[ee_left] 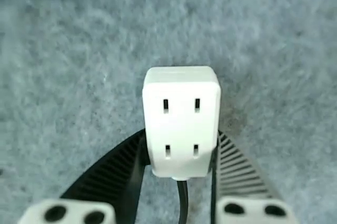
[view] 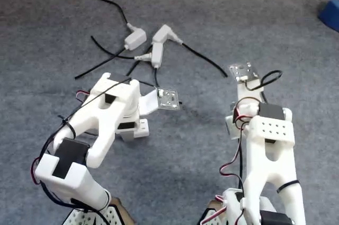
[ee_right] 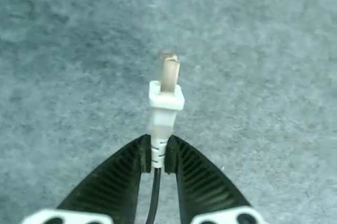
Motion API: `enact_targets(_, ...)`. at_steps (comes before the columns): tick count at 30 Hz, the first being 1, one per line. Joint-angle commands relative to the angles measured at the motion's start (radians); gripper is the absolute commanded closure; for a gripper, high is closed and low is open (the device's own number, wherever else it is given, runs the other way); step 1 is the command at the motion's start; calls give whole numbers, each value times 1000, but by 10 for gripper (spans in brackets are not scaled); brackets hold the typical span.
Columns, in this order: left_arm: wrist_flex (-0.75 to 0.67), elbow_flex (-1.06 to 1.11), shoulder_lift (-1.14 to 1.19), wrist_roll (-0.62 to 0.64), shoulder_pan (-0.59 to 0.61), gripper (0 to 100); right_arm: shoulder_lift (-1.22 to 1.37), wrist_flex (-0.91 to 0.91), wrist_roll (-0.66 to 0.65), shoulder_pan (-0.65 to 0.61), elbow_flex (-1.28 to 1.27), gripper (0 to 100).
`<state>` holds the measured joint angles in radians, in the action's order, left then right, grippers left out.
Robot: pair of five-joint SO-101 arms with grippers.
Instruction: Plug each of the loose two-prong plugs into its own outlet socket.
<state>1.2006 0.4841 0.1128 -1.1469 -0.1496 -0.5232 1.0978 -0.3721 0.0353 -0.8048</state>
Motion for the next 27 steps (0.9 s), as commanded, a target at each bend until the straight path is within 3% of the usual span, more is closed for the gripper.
enact_targets(1,11,-2,-2,-12,15,922,-24,30,-2,-28,12,991)
enact_targets(9,17,-12,-4,-8,51,726,-24,74,-2,-93,15,991)
enact_targets(17,20,-108,-5,5,148,720,-24,74,-6,-199,10,991)
enact_targets(27,152,-389,-131,319,166,720,12,76,54,-456,119,991)
